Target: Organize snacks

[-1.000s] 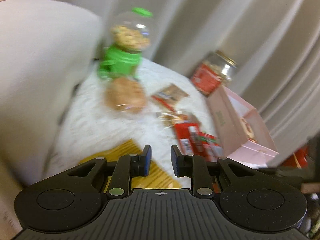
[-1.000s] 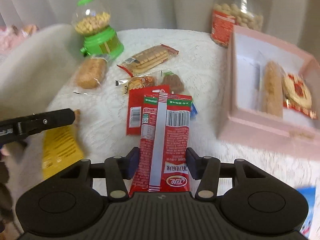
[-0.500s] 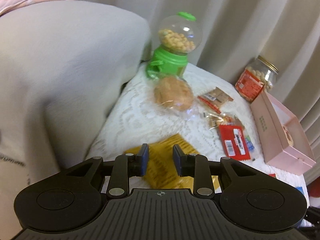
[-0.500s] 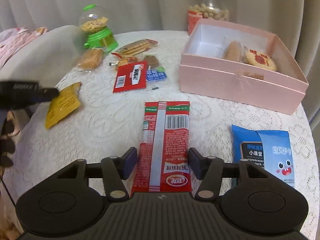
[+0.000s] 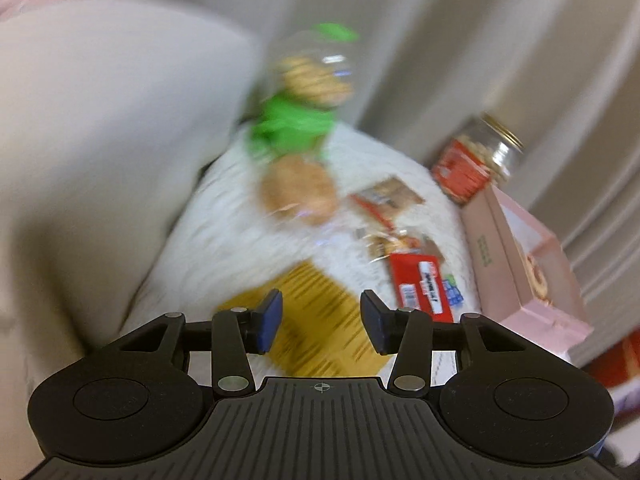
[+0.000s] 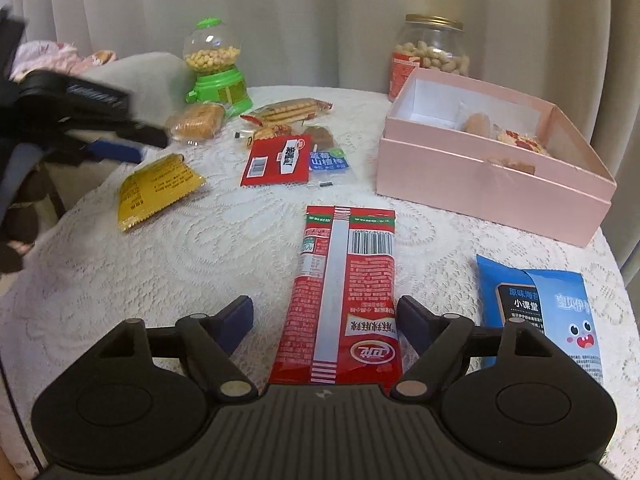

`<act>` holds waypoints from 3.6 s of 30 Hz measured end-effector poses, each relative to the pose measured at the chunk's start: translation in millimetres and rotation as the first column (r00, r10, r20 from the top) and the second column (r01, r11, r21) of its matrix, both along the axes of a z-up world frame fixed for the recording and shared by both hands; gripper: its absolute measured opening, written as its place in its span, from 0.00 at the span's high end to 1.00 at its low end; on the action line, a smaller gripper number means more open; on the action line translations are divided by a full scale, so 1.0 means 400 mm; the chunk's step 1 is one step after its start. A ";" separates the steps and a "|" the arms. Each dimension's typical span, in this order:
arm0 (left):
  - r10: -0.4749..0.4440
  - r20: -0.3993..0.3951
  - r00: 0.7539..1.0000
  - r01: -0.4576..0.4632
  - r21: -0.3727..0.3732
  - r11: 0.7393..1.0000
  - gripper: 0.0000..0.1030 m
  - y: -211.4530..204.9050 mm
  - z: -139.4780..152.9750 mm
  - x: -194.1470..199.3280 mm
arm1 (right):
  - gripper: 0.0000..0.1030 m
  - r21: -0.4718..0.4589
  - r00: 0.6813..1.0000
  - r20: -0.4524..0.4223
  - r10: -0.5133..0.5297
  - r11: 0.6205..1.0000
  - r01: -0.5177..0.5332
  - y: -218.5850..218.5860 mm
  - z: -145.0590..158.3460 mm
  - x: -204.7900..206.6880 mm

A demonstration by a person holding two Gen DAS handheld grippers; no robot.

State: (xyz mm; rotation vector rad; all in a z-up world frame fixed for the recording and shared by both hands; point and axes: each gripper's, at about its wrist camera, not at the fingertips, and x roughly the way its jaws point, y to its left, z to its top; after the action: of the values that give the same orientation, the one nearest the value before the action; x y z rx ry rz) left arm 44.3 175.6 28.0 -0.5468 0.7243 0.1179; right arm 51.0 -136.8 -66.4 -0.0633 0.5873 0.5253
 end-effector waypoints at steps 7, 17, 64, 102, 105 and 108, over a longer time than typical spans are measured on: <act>0.108 -0.070 0.992 -0.117 -0.139 0.983 0.50 0.068 -0.052 0.028 | 0.23 0.032 1.000 0.001 -0.020 0.999 0.020 -0.009 -0.002 -0.002; -0.173 -0.026 0.985 0.175 0.133 0.976 0.19 -0.103 -0.037 0.168 | 0.22 0.021 1.000 0.014 -0.026 0.999 0.026 0.004 -0.017 -0.013; -0.197 0.095 0.976 0.201 -0.041 0.979 0.79 0.037 -0.089 -0.090 | 0.88 -0.104 0.925 -0.193 0.327 0.931 -0.351 0.243 0.179 0.113; -0.628 -0.167 0.761 0.637 0.380 0.671 0.63 -0.442 -0.028 0.047 | 0.29 0.035 0.970 0.093 -0.226 0.974 0.224 -0.139 0.017 0.004; -0.584 -0.119 0.803 0.562 0.475 0.677 0.64 -0.419 -0.005 0.024 | 0.29 0.049 0.966 0.109 -0.233 0.972 0.229 -0.143 0.014 -0.004; -0.517 -0.126 0.847 0.507 0.486 0.712 0.64 -0.379 -0.001 0.043 | 0.28 0.055 0.968 0.097 -0.233 0.972 0.229 -0.144 0.006 0.000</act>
State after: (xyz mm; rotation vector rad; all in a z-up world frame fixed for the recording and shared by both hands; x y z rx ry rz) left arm 61.3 24.0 27.7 0.1752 0.7669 -0.2208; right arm 51.2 -194.2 -63.8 0.0200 0.4750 0.3059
